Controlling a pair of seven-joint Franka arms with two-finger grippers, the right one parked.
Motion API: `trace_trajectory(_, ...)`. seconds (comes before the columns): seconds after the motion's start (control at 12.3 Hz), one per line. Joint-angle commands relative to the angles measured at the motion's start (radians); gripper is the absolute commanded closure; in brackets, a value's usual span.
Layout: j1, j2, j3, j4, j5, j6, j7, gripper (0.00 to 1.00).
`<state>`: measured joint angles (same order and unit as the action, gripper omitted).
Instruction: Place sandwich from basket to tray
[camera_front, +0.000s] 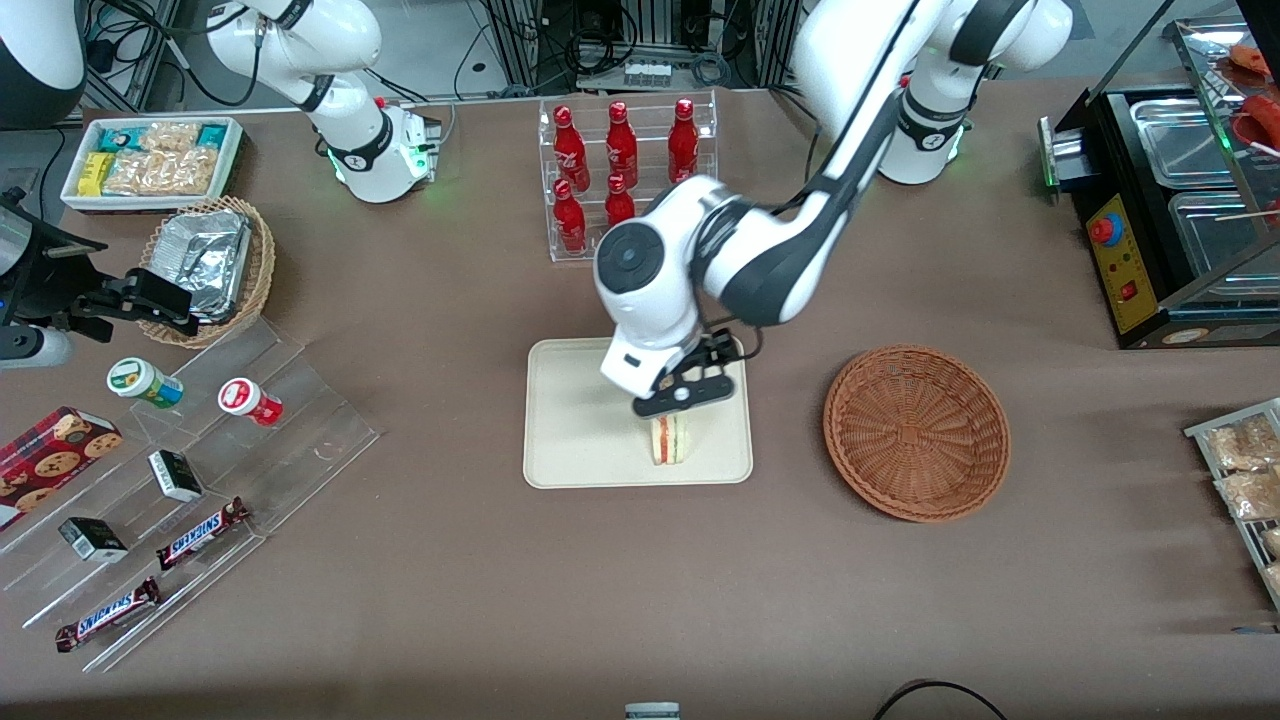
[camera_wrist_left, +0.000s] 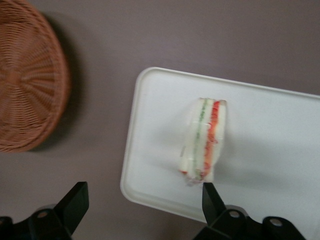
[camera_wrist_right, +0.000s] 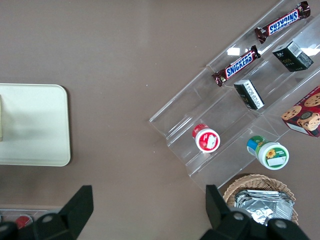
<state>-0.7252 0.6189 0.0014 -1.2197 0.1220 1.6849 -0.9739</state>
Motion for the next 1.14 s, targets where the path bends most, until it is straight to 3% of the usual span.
trace_trajectory(0.0,0.087,-0.147,-0.008,-0.058,0.007,-0.109,0.004,0.00)
trace_trajectory(0.24,0.217,-0.318,-0.008,-0.167,0.005,-0.169,0.116,0.00)
trace_trajectory(0.49,0.344,-0.419,-0.008,-0.182,-0.013,-0.272,0.307,0.00)
trace_trajectory(0.73,0.511,-0.526,-0.008,-0.204,-0.054,-0.353,0.559,0.00)
trace_trajectory(1.06,0.711,-0.733,-0.006,-0.384,-0.123,-0.343,0.924,0.00)
